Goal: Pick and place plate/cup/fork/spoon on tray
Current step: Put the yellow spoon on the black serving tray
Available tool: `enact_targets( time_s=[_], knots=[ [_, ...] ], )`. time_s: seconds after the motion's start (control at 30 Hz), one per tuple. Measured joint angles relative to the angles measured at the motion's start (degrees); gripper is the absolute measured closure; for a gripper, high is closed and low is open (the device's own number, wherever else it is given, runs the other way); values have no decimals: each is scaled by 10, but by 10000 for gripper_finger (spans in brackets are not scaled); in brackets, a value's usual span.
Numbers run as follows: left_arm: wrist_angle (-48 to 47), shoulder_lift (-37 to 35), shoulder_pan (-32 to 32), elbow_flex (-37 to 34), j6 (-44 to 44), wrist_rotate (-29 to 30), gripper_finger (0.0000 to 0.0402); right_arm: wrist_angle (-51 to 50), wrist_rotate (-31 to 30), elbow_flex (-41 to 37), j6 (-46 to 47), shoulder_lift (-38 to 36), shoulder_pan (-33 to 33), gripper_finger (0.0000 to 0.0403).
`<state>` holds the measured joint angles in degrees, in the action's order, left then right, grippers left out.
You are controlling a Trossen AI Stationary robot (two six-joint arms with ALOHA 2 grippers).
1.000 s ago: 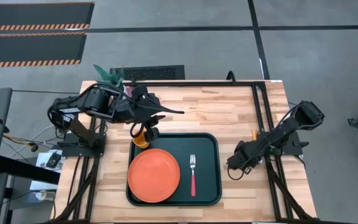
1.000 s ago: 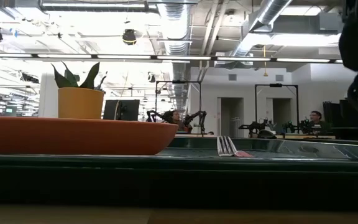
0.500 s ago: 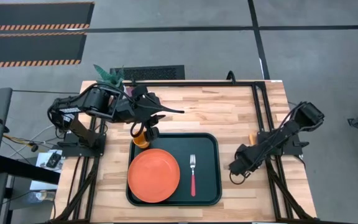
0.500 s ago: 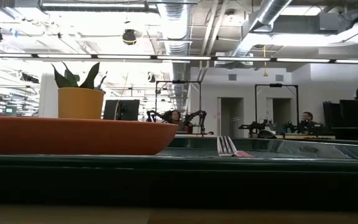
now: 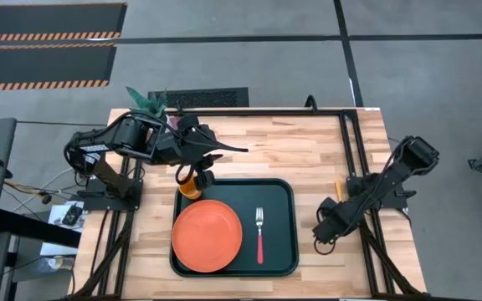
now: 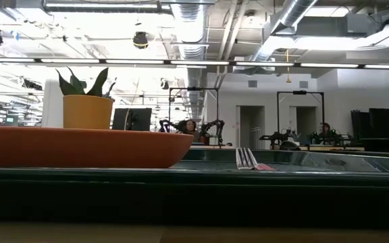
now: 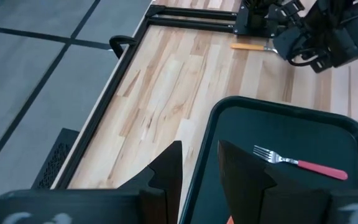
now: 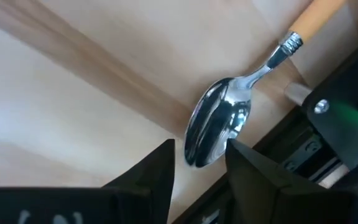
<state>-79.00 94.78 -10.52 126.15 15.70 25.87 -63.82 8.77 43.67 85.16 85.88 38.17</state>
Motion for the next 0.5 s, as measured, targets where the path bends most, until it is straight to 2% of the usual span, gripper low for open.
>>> enact_targets(
  time_s=[0.33, 0.43, 0.5],
  knots=[
    [0, 0, 0, 0, 0, 0, 312, 19, 2, -3, -29, 82, 12, 244],
    [0, 0, 0, 0, 0, 0, 312, 15, 2, -3, -22, 90, 11, 272],
    [0, 0, 0, 0, 0, 0, 312, 16, 5, -4, -13, 88, 10, 313]
  ],
)
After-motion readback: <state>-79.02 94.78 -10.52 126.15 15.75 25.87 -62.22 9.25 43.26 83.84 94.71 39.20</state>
